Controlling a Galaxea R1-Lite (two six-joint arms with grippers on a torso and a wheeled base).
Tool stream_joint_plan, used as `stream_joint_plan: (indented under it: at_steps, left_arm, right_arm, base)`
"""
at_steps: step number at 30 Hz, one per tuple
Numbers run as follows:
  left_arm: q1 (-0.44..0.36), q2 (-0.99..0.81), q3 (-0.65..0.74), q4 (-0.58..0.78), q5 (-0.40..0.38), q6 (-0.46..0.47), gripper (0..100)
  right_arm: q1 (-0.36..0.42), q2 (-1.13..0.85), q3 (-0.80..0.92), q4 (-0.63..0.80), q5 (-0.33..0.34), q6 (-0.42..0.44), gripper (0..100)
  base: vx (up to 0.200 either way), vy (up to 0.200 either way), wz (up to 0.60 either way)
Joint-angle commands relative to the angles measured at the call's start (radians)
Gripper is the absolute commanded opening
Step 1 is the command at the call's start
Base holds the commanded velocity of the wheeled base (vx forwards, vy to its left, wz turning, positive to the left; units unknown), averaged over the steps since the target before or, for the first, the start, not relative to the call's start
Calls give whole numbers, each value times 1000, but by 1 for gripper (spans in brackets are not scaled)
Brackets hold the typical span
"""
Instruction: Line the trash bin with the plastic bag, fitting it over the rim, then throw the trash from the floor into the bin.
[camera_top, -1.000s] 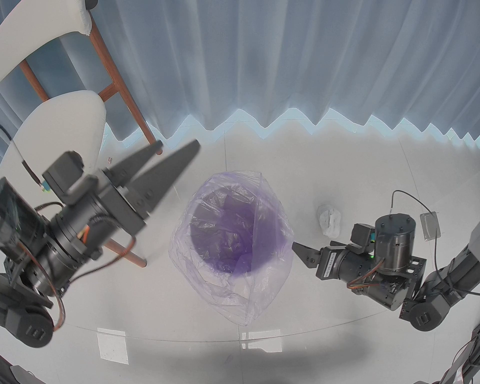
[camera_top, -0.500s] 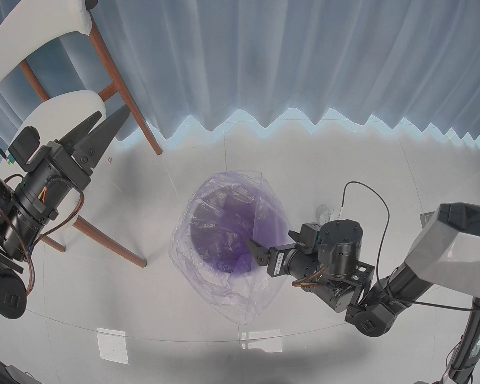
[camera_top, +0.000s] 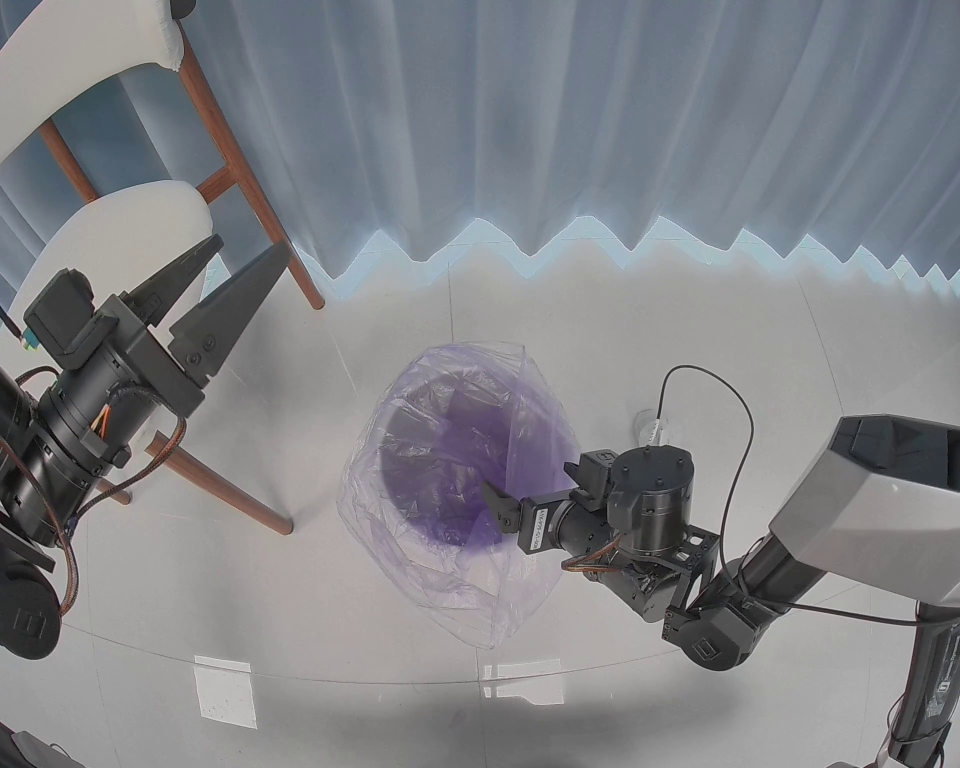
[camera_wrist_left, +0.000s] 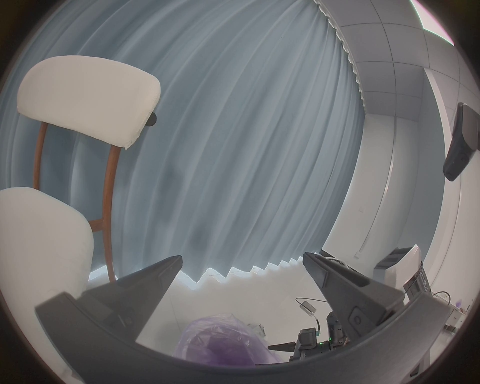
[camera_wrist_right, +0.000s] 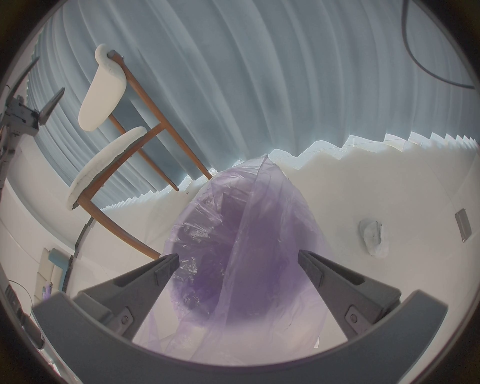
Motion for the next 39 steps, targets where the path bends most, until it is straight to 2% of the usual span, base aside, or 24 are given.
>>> stream_joint_plan:
  at_steps: [1, 7, 8, 10, 19, 22, 28, 34, 35, 39]
  left_arm:
    - [-2, 1, 7, -1, 0, 6, 100]
    - [-4, 8, 13, -1, -1, 7, 100]
    - [-7, 8, 15, -1, -1, 7, 100]
    - [-8, 8, 15, -1, -1, 7, 100]
    - [-33, 7, 35, -3, 0, 9, 100]
    - [-42, 8, 36, -1, 0, 35, 100]
    - [-42, 25, 47, -7, 0, 67, 100]
    - [-42, 25, 47, -9, 0, 67, 100]
    - [-42, 24, 47, -9, 0, 67, 100]
    - [-42, 21, 47, -9, 0, 67, 100]
  right_arm:
    - [-2, 30, -13, 0, 1, -1, 100]
    - [-15, 43, -30, -3, 1, -1, 100]
    - [-19, 41, -39, -4, 1, 1, 0]
    - [-24, 40, -39, -6, 1, 1, 0]
    - [-148, -60, 36, -70, 5, 7, 0]
    - [-170, -75, 70, -76, 5, 10, 0]
    - [-174, -75, 91, -158, 5, 11, 0]
    - [-105, -63, 108, -167, 5, 10, 0]
    - [-96, -57, 108, -168, 5, 10, 100]
    - [-65, -19, 87, -221, 5, 8, 100]
  base:
    - [0, 0, 0]
    - [0, 0, 0]
    - [0, 0, 0]
    - [0, 0, 0]
    - [0, 0, 0]
    - [0, 0, 0]
    - [0, 0, 0]
    - [0, 0, 0]
    - [0, 0, 0]
    - [0, 0, 0]
